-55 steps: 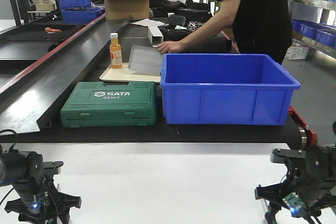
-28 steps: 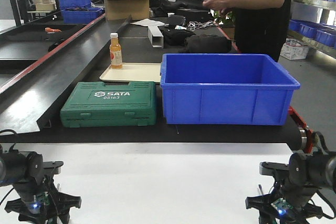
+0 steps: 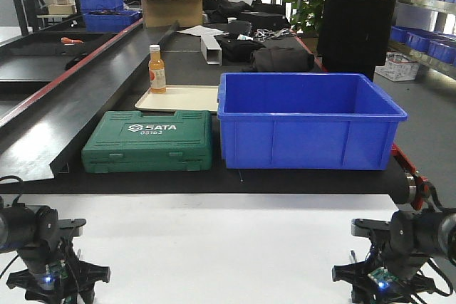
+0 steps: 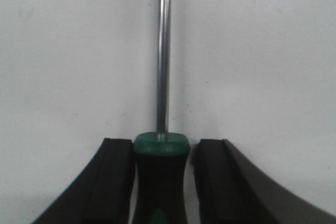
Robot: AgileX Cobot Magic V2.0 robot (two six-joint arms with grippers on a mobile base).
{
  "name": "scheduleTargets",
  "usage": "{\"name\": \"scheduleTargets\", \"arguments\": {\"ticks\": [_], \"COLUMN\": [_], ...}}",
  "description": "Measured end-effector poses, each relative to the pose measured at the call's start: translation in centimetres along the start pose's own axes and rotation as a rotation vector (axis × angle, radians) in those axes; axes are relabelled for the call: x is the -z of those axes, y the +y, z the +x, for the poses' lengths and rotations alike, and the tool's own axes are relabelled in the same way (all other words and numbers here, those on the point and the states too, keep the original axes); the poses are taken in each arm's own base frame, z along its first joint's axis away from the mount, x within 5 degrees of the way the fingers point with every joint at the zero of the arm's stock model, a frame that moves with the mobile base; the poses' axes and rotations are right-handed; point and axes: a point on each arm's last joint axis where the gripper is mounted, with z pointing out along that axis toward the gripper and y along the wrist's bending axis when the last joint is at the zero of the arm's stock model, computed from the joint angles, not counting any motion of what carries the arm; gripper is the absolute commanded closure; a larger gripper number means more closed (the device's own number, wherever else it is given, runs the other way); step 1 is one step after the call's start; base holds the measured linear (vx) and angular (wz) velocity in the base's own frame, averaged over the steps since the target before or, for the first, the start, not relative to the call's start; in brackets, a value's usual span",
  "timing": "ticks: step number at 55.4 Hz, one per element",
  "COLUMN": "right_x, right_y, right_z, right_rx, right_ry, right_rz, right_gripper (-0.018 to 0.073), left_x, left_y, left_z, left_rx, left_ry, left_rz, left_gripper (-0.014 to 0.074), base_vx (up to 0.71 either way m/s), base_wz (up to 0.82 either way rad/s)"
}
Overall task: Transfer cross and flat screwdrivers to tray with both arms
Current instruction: 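Close left and right grippers around the screwdriver handles, then lift both screwdrivers upright off the table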
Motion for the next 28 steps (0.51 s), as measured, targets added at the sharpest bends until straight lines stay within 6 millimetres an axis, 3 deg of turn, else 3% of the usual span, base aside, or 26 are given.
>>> {"name": "scheduleTargets", "arguments": {"ticks": [10, 16, 21, 28], "right_x": [0.0, 0.01, 0.01, 0.01], "right_y": [0.0, 0.0, 0.0, 0.02], "right_z": [-0.01, -0.01, -0.01, 0.01], "right_rx": [0.0, 0.001, 0.01, 0.039], "right_ry": [-0.001, 0.0, 0.0, 0.002], "right_rz": [0.0, 0.0, 0.0, -0.002], "right_gripper": [0.0485, 0.057, 0.0573, 0.0571], "left_x": [-0.03, -0.07, -0.01, -0.01], "left_y": [0.05, 0.14, 0.13, 0.1], "left_z": [0.04, 0.07, 0.07, 0.1], "left_rx": [-0.006, -0.011, -0.018, -0.069], "left_ry": [0.004, 0.009, 0.014, 0.018], "left_rz": [-0.006, -0.011, -0.011, -0.007], "left_gripper": [0.0262, 0.0461, 0.0607, 0.0605], "base_vx": [0.0, 0.0, 0.0, 0.0], "base_wz": [0.0, 0.0, 0.0, 0.0]}}
